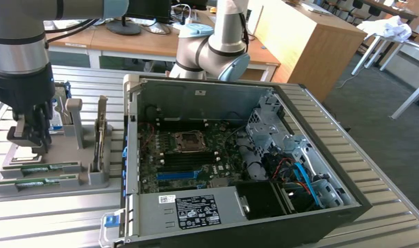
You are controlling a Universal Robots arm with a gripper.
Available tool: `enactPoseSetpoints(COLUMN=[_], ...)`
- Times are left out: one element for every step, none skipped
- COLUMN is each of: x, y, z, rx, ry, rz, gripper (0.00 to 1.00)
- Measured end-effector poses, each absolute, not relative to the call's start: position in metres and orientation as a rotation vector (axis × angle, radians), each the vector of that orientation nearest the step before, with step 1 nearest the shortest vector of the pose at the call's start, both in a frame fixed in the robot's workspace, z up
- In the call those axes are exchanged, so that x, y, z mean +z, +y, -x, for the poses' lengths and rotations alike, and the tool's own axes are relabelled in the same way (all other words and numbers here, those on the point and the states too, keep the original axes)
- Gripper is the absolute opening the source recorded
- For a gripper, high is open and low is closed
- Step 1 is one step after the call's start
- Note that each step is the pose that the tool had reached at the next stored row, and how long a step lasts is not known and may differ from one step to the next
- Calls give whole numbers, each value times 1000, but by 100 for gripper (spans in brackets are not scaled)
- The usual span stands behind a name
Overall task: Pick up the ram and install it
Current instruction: 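Pick up the ram and move it above insertion slot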
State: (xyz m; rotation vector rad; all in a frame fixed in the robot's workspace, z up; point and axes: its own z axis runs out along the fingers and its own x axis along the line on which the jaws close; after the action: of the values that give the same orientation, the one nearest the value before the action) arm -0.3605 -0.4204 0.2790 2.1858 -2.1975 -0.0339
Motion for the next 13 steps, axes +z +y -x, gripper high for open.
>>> enactPoseSetpoints(x=[279, 278, 278, 277, 277, 276, 275, 275, 274, 274, 273, 273, 272], y=[-420, -420, -420, -420, -420, -420, -420, -420, -420, -420, -420, -420, -420], z=[360, 360, 360, 360, 360, 360, 360, 360, 360, 360, 360, 360, 360], rx=[-34, -34, -34, -33, -33, -33, -33, -33, -33, -33, -33, -33, -33], ry=[-2198, -2198, -2198, -2198, -2198, -2198, -2198, -2198, -2198, -2198, -2198, -2198, -2198], rz=[-2186, -2186, -2186, -2186, -2186, -2186, -2186, -2186, -2186, -2186, -2186, -2186, -2186], gripper=[30, 30, 30, 30, 30, 30, 30, 30, 30, 30, 30, 30, 30])
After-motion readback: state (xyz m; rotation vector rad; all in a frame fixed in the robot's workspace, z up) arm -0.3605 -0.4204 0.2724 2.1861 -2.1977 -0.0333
